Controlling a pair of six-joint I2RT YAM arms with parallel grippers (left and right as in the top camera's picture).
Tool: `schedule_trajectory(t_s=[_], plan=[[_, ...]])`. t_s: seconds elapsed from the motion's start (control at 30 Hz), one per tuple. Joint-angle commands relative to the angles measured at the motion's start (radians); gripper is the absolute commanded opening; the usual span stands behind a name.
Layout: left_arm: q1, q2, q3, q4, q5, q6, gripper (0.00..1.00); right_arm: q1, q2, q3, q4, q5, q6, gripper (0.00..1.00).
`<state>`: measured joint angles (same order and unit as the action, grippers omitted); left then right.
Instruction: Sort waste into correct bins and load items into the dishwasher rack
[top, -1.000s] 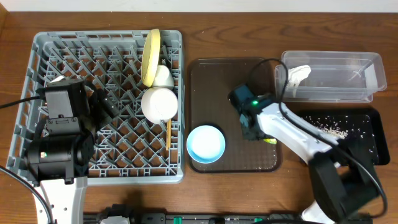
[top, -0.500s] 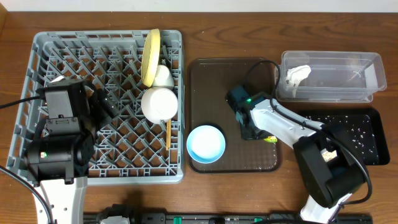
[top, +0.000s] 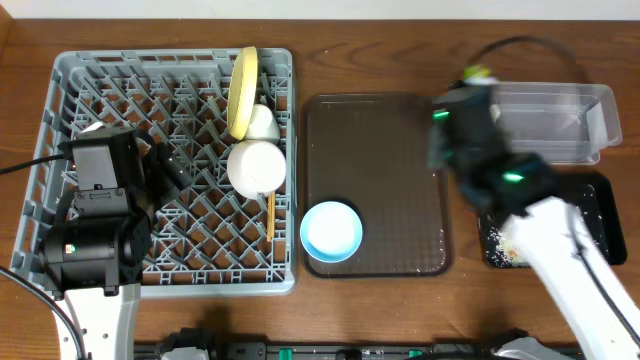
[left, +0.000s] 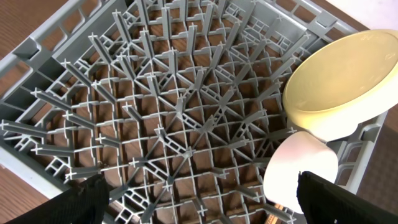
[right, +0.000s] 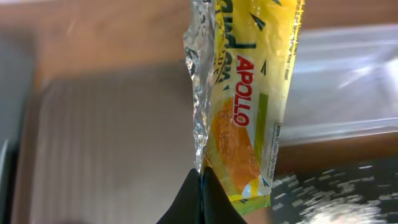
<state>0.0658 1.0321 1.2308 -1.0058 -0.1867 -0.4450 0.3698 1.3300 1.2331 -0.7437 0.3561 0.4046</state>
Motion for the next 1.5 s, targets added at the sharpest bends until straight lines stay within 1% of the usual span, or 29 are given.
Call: schedule_trajectory(t_s=[0.0,0.07,0.13,0.23,0.3,0.4,0.57,0.6,0.63,0.73,0.77,0.8,0.83,0.9,1.0,1.07,1.23,1.33,1.4,1.43,1.47], plan=[[0.006,0.002,0.005,0.000,-0.009,0.005,0.97,-0.142,-0.004,-0.004,0.017,0.039,-0.047,0.01],[0.006,0.002,0.005,0.000,-0.009,0.005,0.98,-0.240,0.008,-0.005,0.035,0.002,-0.047,0.01],[0.006,0.002,0.005,0.000,-0.009,0.005,0.97,-0.341,0.034,-0.005,0.068,-0.082,-0.047,0.01],[0.006,0.002,0.005,0.000,-0.009,0.005,0.97,-0.475,0.090,-0.005,0.130,-0.252,-0.047,0.01],[0.006,0.003,0.005,0.000,-0.009,0.005,0.97,-0.539,0.133,-0.005,0.169,-0.364,-0.047,0.01],[0.006,0.003,0.005,0.000,-0.009,0.005,0.97,-0.594,0.203,-0.005,0.209,-0.462,-0.047,0.01],[0.006,0.006,0.005,0.000,-0.009,0.005,0.98,-0.609,0.299,-0.005,0.213,-0.458,-0.047,0.02],[0.006,0.006,0.005,0.000,-0.009,0.005,0.98,-0.609,0.312,-0.005,0.214,-0.457,-0.047,0.06],[0.006,0.006,0.005,0.000,-0.009,0.005,0.97,-0.609,0.326,-0.005,0.217,-0.458,-0.047,0.17],[0.006,0.006,0.005,0.000,-0.009,0.005,0.97,-0.609,0.341,-0.005,0.225,-0.459,-0.063,0.40],[0.006,0.006,0.005,0.000,-0.009,0.005,0.97,-0.609,0.340,-0.005,0.226,-0.458,-0.074,0.56],[0.006,0.006,0.005,0.000,-0.009,0.005,0.97,-0.609,0.333,-0.004,0.227,-0.459,-0.084,0.70],[0.006,0.006,0.005,0.000,-0.009,0.005,0.97,-0.609,0.325,-0.004,0.227,-0.459,-0.089,0.74],[0.006,0.006,0.005,0.000,-0.009,0.005,0.97,-0.607,0.295,-0.003,0.225,-0.460,-0.092,0.77],[0.006,0.006,0.005,0.000,-0.009,0.005,0.97,-0.597,0.225,-0.003,0.216,-0.482,-0.093,0.76],[0.006,0.006,0.005,0.000,-0.009,0.005,0.97,-0.583,0.169,-0.003,0.195,-0.534,-0.104,0.75],[0.006,0.006,0.005,0.000,-0.009,0.005,0.97,-0.501,0.038,-0.003,0.082,-0.711,-0.107,0.73],[0.006,0.006,0.005,0.000,-0.009,0.005,0.97,-0.416,-0.003,-0.003,-0.008,-0.716,-0.107,0.73],[0.006,0.006,0.005,0.000,-0.009,0.005,0.98,-0.352,-0.010,-0.004,-0.061,-0.716,-0.107,0.75],[0.006,0.006,0.005,0.000,-0.009,0.005,0.97,-0.317,-0.010,-0.004,-0.083,-0.716,-0.107,0.78],[0.006,0.006,0.005,0.000,-0.009,0.005,0.98,-0.289,-0.008,-0.004,-0.099,-0.713,-0.107,0.85]])
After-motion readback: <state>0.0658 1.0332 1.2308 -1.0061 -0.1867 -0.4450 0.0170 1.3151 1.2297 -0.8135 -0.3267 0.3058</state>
